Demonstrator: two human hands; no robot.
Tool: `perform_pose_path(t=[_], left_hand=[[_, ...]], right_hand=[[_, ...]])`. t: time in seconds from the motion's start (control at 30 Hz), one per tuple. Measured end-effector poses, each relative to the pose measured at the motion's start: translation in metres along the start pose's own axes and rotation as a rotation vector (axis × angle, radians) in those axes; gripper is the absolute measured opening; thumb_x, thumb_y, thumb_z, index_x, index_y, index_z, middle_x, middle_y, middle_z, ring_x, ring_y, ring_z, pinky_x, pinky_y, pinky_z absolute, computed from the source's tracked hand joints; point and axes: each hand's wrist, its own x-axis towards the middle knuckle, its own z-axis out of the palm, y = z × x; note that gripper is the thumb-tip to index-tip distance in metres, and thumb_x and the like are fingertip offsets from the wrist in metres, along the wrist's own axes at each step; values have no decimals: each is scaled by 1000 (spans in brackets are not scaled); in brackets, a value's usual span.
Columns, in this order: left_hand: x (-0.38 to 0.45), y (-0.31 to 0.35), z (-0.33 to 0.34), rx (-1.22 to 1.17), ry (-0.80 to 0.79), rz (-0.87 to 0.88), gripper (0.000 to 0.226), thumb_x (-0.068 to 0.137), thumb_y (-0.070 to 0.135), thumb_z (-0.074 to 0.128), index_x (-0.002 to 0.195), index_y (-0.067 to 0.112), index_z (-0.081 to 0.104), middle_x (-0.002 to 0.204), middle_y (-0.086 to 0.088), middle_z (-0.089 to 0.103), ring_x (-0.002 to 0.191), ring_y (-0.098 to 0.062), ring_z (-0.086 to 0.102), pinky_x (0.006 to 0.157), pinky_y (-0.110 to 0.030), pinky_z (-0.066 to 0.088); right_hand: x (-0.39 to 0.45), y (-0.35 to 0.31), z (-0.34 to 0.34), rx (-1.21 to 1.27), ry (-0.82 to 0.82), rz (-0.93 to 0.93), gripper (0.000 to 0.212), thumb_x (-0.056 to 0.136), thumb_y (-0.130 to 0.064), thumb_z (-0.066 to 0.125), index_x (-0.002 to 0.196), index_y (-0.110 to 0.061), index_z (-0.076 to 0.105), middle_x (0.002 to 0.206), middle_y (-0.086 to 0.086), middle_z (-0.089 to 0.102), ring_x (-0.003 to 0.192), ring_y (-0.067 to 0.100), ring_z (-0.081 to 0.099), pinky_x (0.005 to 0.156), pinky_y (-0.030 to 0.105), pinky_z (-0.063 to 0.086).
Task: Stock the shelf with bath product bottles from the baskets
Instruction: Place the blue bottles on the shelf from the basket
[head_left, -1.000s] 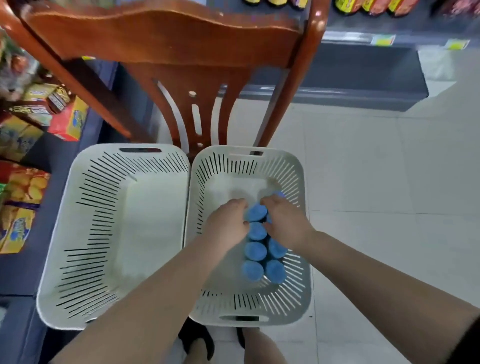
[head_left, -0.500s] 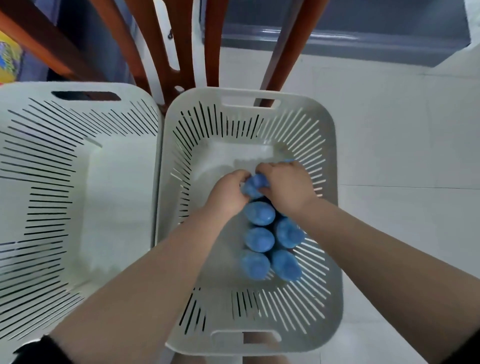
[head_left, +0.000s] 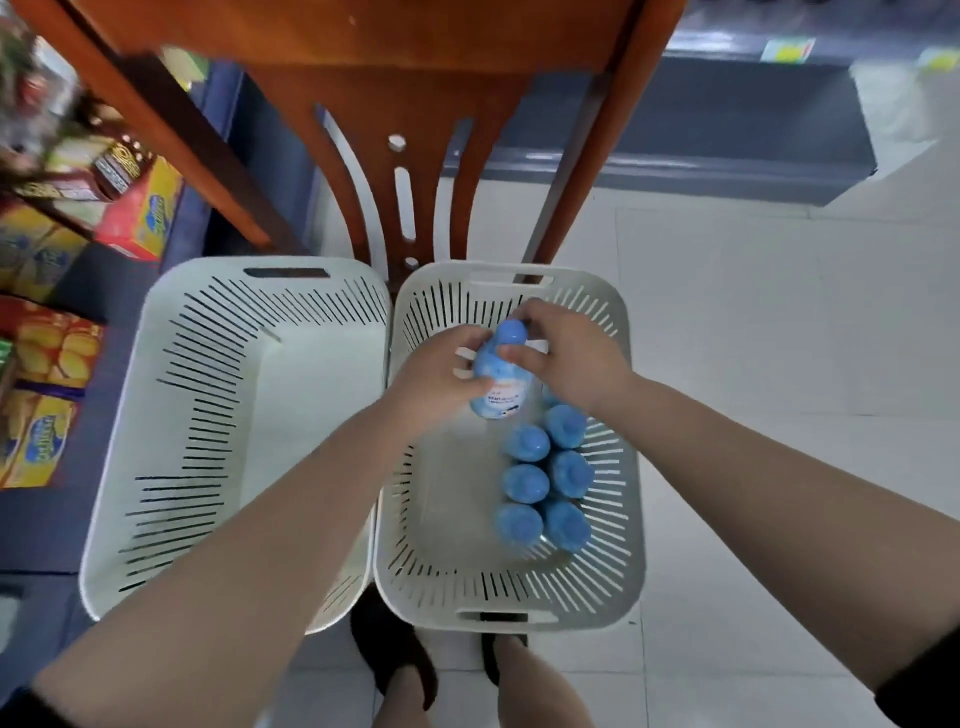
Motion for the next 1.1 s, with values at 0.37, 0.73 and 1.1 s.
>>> perform_pose_path(t=[0.37, 0.73, 1.1], left_hand=[[-117, 139, -128, 193, 266, 264, 41, 80, 6, 70, 120, 7, 57, 99, -1, 59, 82, -16, 57, 68, -11, 42], [-283, 222, -252, 200, 559, 296, 26, 80, 4, 71, 105, 6, 62, 87, 8, 58, 72, 6, 55, 75, -18, 48], [-483, 242, -326, 340, 860, 188, 26, 80, 16, 73, 103, 8, 66, 89, 1, 66, 66, 4, 55, 70, -18, 48]], right_hand=[[-28, -187, -110, 65, 109, -298, 21, 83, -26, 69, 93, -10, 58, 89, 9, 62, 82, 24, 57, 79, 43, 46], [-74, -384, -158, 256, 3, -654, 16, 84, -20, 67, 95, -13, 58, 84, 0, 61, 79, 12, 58, 73, 26, 44], [-141, -568, -128, 304, -218, -986, 7, 85, -23, 66, 84, -20, 60, 73, -4, 58, 68, 10, 54, 64, 31, 45]])
